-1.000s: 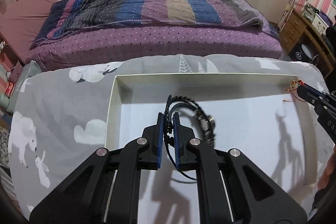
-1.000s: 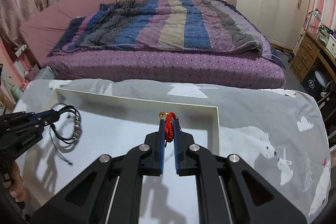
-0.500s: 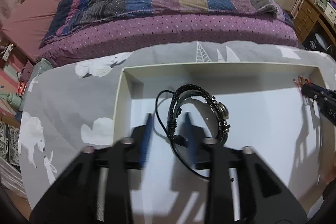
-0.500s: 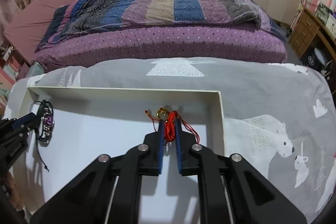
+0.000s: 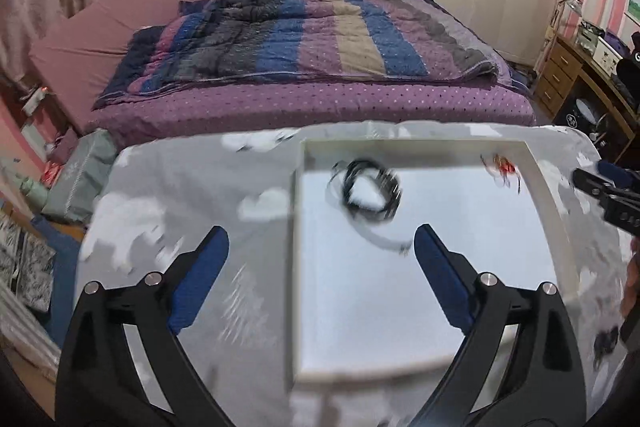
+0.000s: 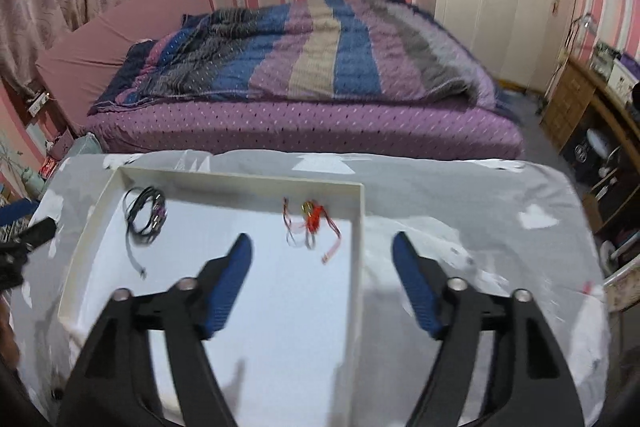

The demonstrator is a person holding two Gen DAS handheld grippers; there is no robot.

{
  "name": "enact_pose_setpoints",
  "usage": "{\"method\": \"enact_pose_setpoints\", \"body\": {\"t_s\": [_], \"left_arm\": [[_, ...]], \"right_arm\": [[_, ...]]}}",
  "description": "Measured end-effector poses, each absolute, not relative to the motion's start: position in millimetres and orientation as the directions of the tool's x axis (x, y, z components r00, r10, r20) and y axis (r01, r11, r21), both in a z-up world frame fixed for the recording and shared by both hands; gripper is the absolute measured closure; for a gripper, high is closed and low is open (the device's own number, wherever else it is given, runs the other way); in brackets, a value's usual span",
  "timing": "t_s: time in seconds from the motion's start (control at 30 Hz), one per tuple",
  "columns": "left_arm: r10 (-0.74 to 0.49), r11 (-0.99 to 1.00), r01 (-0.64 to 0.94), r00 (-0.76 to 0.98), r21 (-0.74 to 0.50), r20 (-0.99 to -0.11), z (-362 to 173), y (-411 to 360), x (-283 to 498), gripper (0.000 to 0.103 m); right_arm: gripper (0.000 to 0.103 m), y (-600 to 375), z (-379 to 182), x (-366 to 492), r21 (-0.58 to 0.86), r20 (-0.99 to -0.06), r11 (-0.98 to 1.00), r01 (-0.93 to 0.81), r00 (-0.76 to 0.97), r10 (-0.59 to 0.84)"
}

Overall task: Organize jewelry
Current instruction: 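Withdraw both tools from the tray toward the remaining jewelry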

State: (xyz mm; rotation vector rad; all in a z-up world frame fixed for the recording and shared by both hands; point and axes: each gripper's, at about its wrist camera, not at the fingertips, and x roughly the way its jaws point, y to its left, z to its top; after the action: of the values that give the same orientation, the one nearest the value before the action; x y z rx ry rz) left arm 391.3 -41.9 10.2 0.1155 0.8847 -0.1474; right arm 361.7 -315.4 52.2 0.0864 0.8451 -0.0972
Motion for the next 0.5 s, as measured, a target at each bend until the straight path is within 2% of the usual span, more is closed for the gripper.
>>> {"method": "enact_pose_setpoints", "body": {"t_s": [0.1,0.2,0.43,0.5], "left_arm": [[-0.054,0.987,0.15,0.643,0.056,-0.764,13,-17,351,0.006],[-0.031,0.993,0.108,0.663,0.054,-0.748,15,6,313,0.003],[-0.01,0.997,0.057,0.701,0.043,-0.713,7,42,225,0.003],[0.022,0.996,0.04,0.722,0.074,-0.692,2,47,199,0.003]], "right_arm": [[0.017,-317,63,322,0.041,-0.729,0.993,0.109,0.683,-0.045],[0.01,-319,66,284,0.072,-0.707,0.991,0.115,0.707,-0.031],[0.01,-305,62,205,0.075,-0.663,0.992,0.1,0.748,-0.025],[0.01,-303,58,184,0.077,-0.651,0.991,0.11,0.758,-0.033]]}}
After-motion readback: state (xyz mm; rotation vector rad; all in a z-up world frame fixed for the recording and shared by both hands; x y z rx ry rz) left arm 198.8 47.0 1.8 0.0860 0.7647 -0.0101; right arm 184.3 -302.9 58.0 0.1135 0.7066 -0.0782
